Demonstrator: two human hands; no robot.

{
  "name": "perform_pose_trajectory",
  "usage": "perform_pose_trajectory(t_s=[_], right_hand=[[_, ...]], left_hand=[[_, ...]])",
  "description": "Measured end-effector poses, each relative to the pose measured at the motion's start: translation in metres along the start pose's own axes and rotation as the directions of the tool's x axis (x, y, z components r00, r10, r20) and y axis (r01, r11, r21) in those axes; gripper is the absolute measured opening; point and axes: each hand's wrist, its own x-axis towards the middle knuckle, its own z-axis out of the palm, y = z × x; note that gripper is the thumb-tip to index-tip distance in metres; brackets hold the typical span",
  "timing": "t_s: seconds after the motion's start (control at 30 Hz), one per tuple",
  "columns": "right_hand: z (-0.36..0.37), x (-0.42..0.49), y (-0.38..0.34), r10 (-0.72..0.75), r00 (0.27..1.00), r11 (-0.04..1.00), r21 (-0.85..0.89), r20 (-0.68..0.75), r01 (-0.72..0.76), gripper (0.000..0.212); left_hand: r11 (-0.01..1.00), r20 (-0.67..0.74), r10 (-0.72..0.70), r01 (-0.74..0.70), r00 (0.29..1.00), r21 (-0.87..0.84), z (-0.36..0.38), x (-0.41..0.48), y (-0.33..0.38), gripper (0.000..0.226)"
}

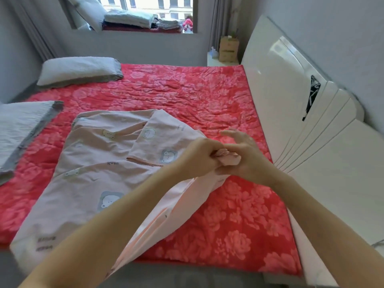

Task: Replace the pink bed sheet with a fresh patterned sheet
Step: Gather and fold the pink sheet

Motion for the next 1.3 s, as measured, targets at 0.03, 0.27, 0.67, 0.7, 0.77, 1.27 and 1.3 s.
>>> perform_pose_trajectory(t_s=[0.03,0.27,0.67,0.7,0.77,1.27,1.3], right_hand=[[-0.004,0.007,-0.005,-0.073,0.997,0.989,0.130,-0.020,0.075,0.047],[-0.044,-0.003,-0.005,-0.113,0.991,0.774,0.619,-0.066,0.129,0.028],[-0.056,-0.031,-0.003,-0.068,0.996,0.784,0.621,0.053,0.021,0.032],[-0.056,-0.035,-0.003,-0.057,0.997,0.786,0.619,0.054,0.011,0.032],[-0.056,-0.040,0.000,-0.044,0.998,0.795,0.606,0.041,0.010,0.034],[-0.053,-0.059,-0.002,0.083,0.994,0.771,0.636,-0.067,-0.022,0.017],[-0.053,-0.059,-0.002,0.065,0.995,0.772,0.635,-0.071,-0.005,0.019]], left_hand=[[1.000,0.002,-0.022,0.022,1.000,-0.007,-0.012,0.002,0.007,0.033],[0.907,0.174,-0.250,0.294,0.952,-0.302,-0.054,-0.045,-0.018,0.024],[0.959,-0.102,-0.219,0.195,0.970,-0.207,0.054,-0.098,-0.041,0.017],[0.980,-0.115,-0.146,0.127,0.983,-0.153,0.060,-0.097,-0.036,0.016],[0.997,-0.130,-0.052,0.043,0.990,-0.068,0.065,-0.098,-0.035,0.023],[0.980,-0.635,-0.191,0.181,0.749,-0.082,0.023,-0.151,-0.076,0.005],[0.984,-0.649,-0.115,0.176,0.752,0.031,0.021,-0.152,-0.075,0.005]])
